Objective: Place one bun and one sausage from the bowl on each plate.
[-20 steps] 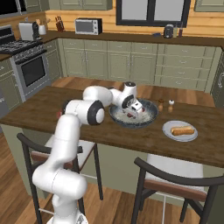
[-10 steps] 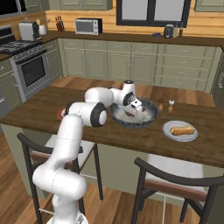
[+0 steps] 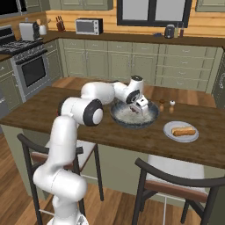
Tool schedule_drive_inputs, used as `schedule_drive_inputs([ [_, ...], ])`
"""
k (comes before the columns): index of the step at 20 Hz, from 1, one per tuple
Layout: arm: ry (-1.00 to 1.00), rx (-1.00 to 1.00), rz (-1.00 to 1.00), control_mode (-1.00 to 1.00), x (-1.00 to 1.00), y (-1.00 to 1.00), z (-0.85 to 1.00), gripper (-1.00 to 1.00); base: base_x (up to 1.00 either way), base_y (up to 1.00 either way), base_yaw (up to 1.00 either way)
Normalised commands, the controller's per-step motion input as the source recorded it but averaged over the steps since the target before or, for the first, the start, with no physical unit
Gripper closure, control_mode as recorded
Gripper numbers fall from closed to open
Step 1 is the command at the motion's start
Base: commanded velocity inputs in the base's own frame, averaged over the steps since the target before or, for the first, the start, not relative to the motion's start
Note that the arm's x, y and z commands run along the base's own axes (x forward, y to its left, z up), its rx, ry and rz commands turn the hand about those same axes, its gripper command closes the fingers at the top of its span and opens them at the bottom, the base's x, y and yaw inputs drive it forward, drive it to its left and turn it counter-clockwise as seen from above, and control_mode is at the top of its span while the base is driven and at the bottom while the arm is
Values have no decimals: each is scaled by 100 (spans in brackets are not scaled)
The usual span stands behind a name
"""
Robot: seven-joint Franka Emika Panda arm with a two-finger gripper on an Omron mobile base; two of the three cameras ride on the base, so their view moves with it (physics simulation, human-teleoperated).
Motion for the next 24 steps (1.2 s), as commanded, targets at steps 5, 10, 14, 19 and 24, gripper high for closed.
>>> schedule_drive_inputs([
  [5, -5, -8, -30, -100, -96, -85, 100, 100, 0, 0, 0],
  [10, 8, -13, -36, -100, -50, -100, 81, 100, 0, 0, 0],
  [14, 17, -6, -19, -100, 4, -70, -36, 100, 0, 0, 0],
  [19, 1, 3, 0, -100, 11, -65, -24, 100, 0, 0, 0],
  [24, 4, 0, 2, -100, 19, -45, -32, 100, 0, 0, 0],
])
